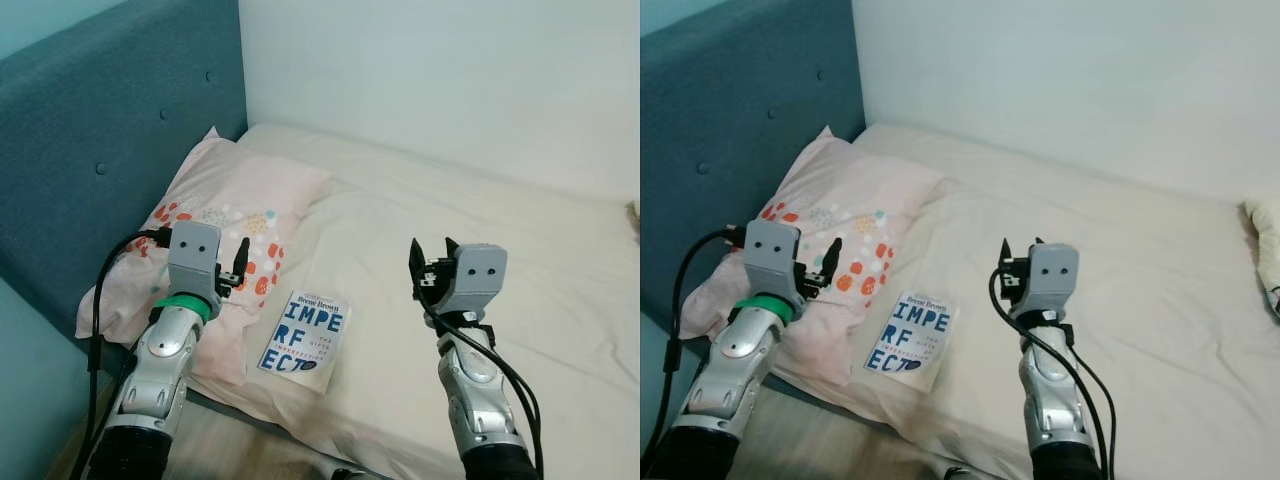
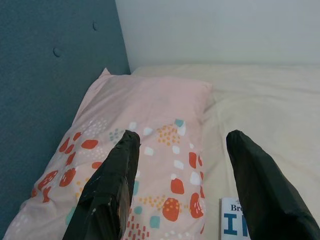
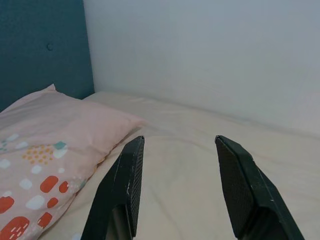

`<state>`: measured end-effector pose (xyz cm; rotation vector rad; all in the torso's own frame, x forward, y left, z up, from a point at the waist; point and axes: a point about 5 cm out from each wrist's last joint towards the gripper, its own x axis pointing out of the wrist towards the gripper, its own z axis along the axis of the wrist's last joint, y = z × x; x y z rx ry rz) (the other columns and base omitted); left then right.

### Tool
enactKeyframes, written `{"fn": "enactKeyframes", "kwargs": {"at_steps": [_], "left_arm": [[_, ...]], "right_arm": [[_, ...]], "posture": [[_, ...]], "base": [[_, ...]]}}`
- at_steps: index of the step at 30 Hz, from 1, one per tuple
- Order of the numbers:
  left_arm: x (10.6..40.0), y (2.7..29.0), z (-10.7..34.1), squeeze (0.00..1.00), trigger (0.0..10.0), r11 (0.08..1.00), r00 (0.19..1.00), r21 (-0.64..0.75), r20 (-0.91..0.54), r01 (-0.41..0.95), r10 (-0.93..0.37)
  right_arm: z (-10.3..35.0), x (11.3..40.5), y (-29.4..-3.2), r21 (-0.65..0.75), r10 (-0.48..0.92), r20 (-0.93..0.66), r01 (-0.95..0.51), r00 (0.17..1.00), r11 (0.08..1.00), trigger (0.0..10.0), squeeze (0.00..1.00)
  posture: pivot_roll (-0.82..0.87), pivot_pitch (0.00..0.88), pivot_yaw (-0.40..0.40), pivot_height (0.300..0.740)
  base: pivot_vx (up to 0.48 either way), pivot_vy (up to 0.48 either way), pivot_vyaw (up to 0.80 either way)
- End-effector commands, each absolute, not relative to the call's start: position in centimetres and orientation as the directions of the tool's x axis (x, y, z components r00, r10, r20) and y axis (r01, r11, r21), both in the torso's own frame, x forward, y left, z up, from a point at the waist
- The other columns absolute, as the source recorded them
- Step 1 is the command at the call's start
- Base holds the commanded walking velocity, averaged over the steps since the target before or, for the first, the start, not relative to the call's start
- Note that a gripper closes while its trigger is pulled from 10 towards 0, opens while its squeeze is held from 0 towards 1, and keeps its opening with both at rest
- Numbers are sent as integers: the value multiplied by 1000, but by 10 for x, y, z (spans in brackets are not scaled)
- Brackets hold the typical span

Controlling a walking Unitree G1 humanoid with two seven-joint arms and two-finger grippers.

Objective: Clean up the room

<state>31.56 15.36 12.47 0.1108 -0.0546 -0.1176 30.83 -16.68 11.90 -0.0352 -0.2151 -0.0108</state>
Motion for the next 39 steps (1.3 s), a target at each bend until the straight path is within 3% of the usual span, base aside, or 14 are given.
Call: {"fn": "enactKeyframes", "kwargs": {"at_steps": [1, 39], "left_arm": [[314, 154, 121, 0, 10000, 987, 992, 109, 30, 119, -123], [314, 156, 122, 0, 10000, 986, 992, 117, 22, 121, -124]], "right_arm": [[113, 306, -170, -30, -21, 193, 27, 981, 999, 10000, 0], [110, 305, -167, -16, -26, 189, 30, 982, 999, 10000, 0]], "posture": [[-27, 18, 18, 740], [-24, 19, 32, 740]], "base": [[0, 0, 0], [-309, 0, 0]]}}
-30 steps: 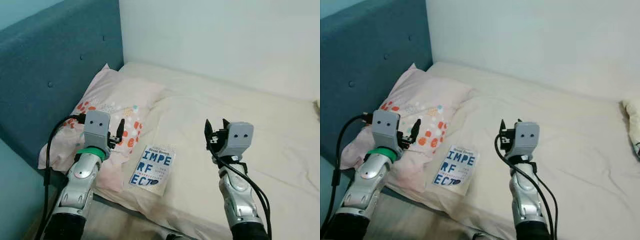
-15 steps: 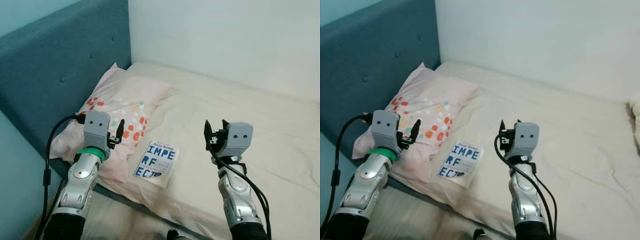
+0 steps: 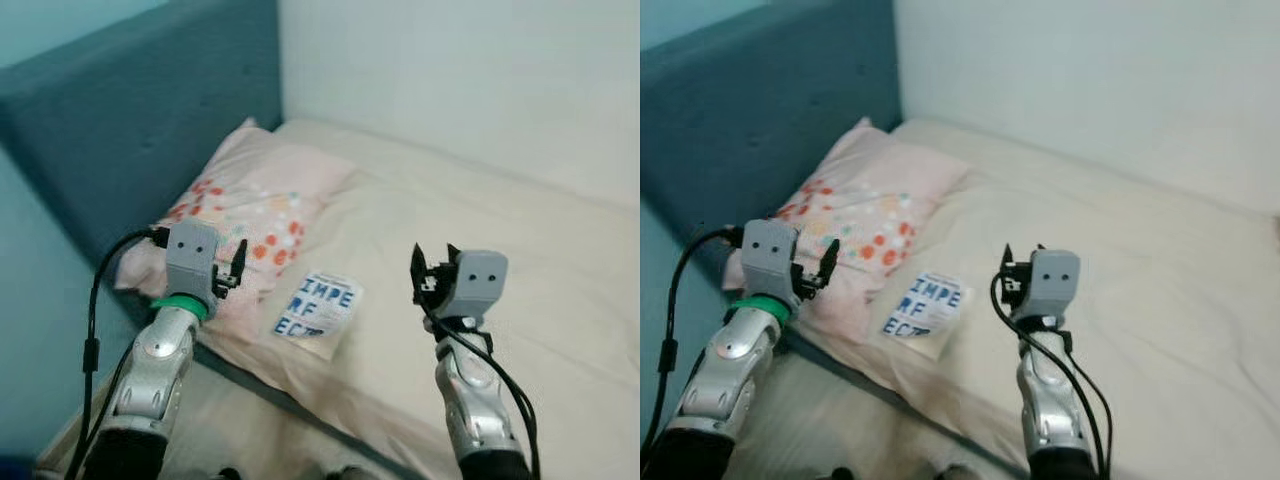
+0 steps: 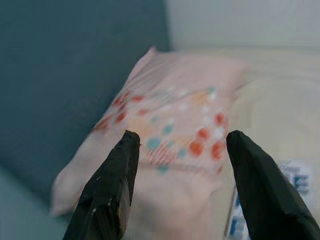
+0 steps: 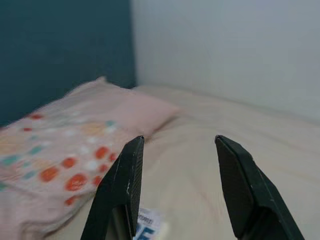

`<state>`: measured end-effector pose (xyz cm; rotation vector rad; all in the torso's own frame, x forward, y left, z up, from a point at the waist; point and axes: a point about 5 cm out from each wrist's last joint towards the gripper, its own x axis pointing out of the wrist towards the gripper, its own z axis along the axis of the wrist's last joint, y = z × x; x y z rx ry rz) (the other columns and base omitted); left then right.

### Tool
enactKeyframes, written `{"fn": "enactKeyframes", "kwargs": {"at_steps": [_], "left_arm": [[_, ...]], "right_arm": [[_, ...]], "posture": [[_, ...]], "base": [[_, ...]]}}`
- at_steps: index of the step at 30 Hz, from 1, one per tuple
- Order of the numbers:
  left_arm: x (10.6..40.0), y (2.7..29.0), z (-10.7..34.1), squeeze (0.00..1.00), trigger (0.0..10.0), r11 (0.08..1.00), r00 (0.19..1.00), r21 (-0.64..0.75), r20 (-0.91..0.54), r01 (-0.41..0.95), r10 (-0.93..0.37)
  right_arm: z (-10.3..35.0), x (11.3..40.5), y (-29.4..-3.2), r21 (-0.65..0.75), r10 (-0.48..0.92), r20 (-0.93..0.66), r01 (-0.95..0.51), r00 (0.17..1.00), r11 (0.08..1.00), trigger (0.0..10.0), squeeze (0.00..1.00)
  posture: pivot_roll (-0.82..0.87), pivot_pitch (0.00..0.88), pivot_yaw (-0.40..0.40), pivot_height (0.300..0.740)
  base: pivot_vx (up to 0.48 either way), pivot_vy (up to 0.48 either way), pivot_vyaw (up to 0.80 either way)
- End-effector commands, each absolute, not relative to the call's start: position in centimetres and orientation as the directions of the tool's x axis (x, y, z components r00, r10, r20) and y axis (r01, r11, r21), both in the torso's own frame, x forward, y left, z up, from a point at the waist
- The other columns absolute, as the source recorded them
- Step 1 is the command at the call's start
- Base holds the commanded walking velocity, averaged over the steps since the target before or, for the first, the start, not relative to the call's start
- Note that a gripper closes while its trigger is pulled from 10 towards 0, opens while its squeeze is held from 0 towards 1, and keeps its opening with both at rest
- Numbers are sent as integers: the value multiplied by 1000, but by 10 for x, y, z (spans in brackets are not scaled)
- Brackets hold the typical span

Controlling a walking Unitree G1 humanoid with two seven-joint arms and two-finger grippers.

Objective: Clean up the room

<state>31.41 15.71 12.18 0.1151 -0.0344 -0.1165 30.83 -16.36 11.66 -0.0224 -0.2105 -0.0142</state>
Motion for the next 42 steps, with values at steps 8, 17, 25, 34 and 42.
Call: {"fn": "enactKeyframes", "kwargs": {"at_steps": [8, 17, 25, 34, 42], "left_arm": [[314, 156, 122, 0, 10000, 986, 992, 117, 23, 120, -124], [315, 157, 122, 0, 10000, 986, 992, 118, 21, 120, -123], [315, 157, 122, 0, 10000, 986, 992, 119, 21, 121, -124], [315, 156, 122, 0, 10000, 984, 991, 121, 20, 128, -132], [316, 154, 123, 0, 10000, 983, 990, 124, 15, 137, -140]], "right_arm": [[110, 305, -167, -16, -27, 189, 31, 982, 999, 10000, 0], [110, 306, -167, -15, -26, 189, 30, 982, 999, 10000, 0], [110, 306, -166, -8, -25, 190, 27, 982, 1000, 10000, 0], [110, 307, -167, 4, -30, 181, 29, 983, 1000, 10000, 0], [109, 308, -167, 7, -32, 178, 31, 984, 1000, 10000, 0]], "posture": [[-24, 20, 33, 740], [-23, 18, 33, 740], [-23, 14, 34, 740], [-24, 12, 35, 740], [-24, 10, 35, 740]], "base": [[-379, 0, 0], [-372, 0, 0], [-353, 0, 0], [-71, 0, -622], [0, 0, -800]]}}
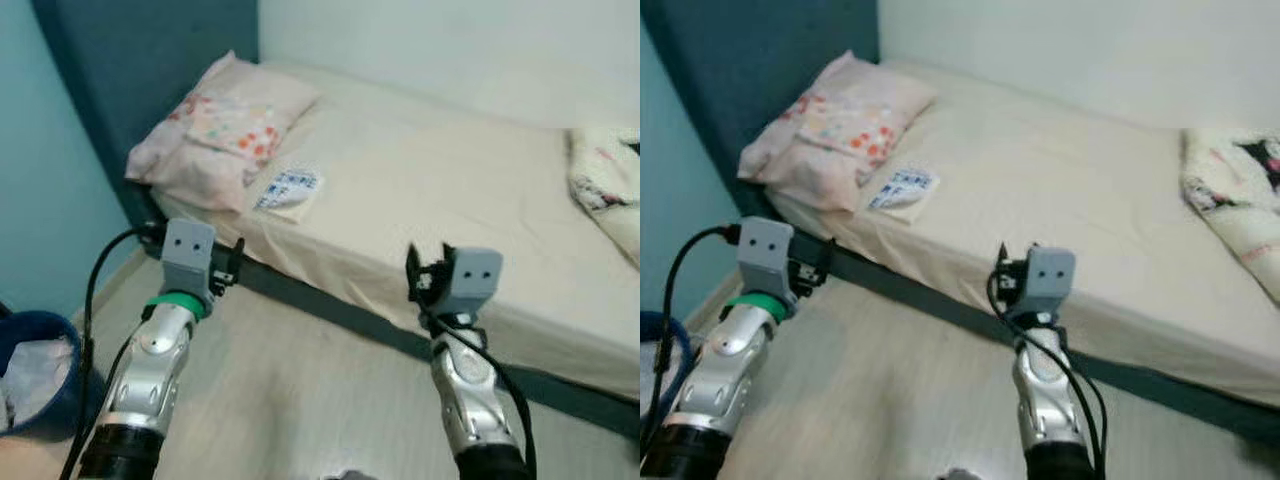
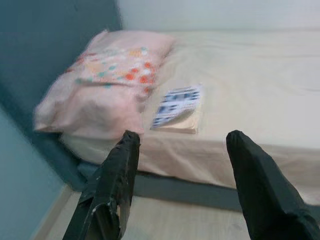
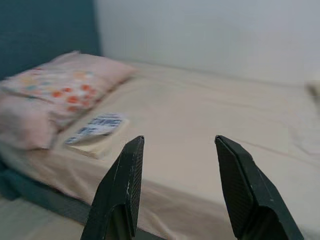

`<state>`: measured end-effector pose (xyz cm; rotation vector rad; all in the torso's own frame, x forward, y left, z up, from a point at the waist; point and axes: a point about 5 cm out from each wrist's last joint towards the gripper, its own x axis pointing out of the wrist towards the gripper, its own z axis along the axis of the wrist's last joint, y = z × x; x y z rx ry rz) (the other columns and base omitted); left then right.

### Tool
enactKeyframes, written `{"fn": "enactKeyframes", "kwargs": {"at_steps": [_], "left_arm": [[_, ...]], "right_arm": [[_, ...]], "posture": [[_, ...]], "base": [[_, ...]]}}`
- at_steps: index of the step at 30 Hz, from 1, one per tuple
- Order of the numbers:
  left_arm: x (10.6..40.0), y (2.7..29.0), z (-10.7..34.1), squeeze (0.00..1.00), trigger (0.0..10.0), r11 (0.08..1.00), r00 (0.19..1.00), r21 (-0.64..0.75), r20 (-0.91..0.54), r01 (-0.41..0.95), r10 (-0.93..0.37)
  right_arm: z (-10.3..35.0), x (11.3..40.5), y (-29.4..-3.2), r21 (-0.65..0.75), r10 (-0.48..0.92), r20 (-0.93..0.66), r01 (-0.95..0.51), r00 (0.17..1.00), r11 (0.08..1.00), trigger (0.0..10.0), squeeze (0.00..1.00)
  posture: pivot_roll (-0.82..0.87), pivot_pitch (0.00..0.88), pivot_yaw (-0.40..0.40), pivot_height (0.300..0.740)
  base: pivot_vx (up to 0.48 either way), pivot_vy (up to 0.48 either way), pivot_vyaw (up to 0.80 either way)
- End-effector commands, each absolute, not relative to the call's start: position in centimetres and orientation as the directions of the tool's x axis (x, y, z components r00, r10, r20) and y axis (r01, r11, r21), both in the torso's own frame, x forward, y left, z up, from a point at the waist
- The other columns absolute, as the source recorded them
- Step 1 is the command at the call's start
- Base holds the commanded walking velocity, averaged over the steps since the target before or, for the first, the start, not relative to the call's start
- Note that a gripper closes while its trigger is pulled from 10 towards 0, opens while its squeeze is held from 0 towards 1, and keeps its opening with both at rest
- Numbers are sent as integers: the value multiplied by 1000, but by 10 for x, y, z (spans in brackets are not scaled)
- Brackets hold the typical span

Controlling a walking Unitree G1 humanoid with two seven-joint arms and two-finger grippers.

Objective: Clean up the room

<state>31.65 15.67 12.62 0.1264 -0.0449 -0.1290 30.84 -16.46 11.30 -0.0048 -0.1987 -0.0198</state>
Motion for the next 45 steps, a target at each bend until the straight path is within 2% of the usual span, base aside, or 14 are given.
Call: {"fn": "enactKeyframes", "kwargs": {"at_steps": [1, 4, 25, 45], "left_arm": [[316, 154, 123, 0, 10000, 983, 990, 124, 15, 138, -141], [316, 154, 123, 0, 10000, 982, 990, 125, 14, 138, -141], [315, 152, 124, 0, 10000, 977, 987, 148, 24, 152, -157], [315, 151, 123, 0, 10000, 977, 987, 148, 21, 154, -159]], "right_arm": [[109, 308, -167, 6, -32, 177, 31, 984, 999, 10000, 0], [109, 308, -167, 6, -33, 177, 32, 984, 999, 10000, 0], [109, 307, -167, 1, -31, 181, 32, 983, 999, 10000, 0], [108, 306, -167, 1, -32, 180, 32, 983, 999, 10000, 0]], "posture": [[-24, 10, 35, 740], [-24, 10, 36, 740], [-25, 16, 37, 740], [-28, 20, 39, 740]], "base": [[0, 0, -800], [0, 0, -800], [50, 0, 0], [0, -467, 0]]}}
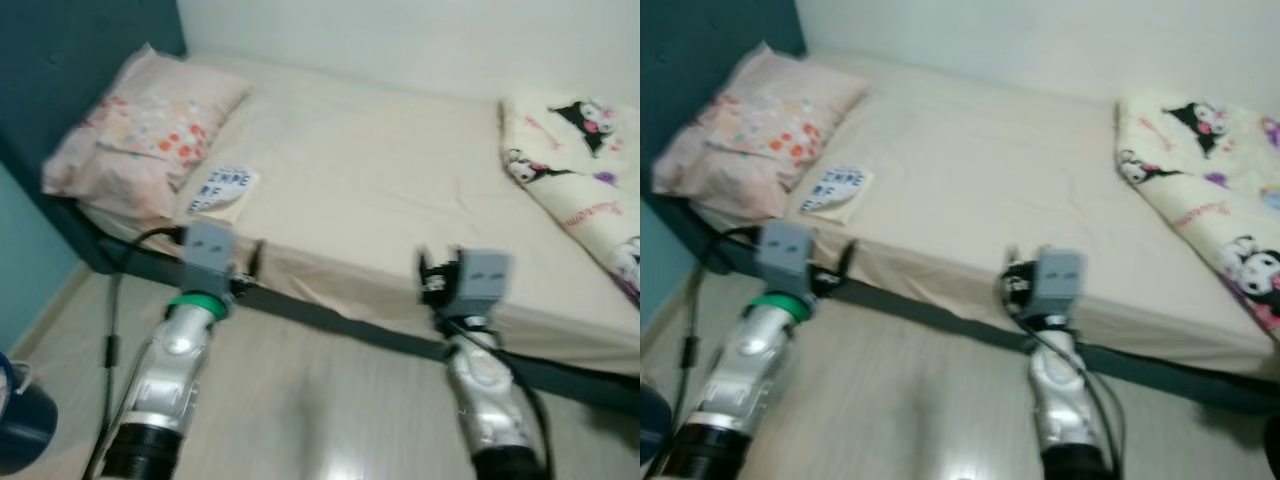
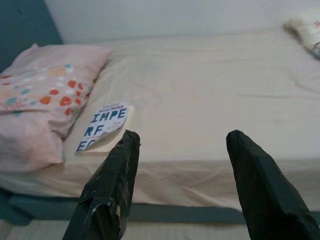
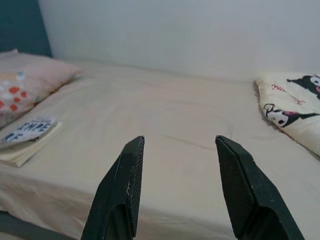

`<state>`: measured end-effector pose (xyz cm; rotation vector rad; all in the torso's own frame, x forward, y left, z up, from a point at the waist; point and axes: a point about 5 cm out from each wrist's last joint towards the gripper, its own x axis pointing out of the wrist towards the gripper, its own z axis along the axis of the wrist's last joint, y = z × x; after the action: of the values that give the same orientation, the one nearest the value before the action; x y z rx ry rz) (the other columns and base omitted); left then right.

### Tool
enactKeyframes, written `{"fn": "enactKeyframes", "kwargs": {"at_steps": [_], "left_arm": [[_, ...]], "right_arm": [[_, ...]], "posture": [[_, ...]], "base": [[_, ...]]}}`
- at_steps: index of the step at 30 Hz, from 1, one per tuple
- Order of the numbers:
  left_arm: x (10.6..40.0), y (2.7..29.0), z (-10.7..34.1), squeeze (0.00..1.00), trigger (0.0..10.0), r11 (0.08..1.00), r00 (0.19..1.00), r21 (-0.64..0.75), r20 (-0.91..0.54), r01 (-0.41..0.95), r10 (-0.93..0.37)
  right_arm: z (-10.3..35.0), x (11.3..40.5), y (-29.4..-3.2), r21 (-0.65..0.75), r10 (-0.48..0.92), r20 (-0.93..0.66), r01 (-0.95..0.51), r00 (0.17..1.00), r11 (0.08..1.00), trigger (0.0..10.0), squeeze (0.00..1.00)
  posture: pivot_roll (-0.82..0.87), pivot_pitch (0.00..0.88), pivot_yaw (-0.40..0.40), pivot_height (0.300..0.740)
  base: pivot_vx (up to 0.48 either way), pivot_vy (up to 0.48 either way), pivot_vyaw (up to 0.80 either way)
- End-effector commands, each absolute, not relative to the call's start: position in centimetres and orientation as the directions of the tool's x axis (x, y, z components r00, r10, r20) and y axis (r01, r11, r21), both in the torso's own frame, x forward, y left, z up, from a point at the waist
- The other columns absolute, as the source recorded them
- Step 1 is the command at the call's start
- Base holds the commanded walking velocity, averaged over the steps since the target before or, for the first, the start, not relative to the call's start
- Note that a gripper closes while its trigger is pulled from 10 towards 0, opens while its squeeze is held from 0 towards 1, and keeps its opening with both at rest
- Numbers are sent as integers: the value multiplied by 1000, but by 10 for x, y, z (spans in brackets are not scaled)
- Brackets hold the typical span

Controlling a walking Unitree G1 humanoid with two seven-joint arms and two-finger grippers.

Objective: Clean up the room

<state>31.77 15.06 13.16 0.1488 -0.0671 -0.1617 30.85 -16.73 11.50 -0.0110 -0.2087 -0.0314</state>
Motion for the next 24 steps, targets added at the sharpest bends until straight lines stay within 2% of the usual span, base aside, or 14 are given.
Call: {"fn": "enactKeyframes", "kwargs": {"at_steps": [1, 9, 20, 24], "left_arm": [[315, 151, 123, 0, 10000, 977, 987, 148, 21, 154, -158], [315, 150, 123, 0, 10000, 977, 987, 147, 20, 154, -159], [314, 150, 123, 0, 10000, 977, 987, 145, 18, 157, -161], [315, 150, 122, 0, 10000, 977, 987, 144, 15, 155, -158]], "right_arm": [[108, 306, -167, 1, -32, 179, 33, 983, 999, 10000, 0], [108, 306, -167, 4, -33, 177, 33, 984, 999, 10000, 0], [107, 306, -168, 9, -37, 166, 36, 985, 999, 10000, 0], [107, 306, -169, -1, -40, 166, 40, 985, 999, 10000, 0]], "posture": [[-28, 20, 39, 740], [-29, 20, 39, 740], [-30, 22, 39, 740], [-30, 22, 39, 740]], "base": [[0, -480, 0], [0, -461, 0], [0, -376, -730], [0, -248, -200]]}}
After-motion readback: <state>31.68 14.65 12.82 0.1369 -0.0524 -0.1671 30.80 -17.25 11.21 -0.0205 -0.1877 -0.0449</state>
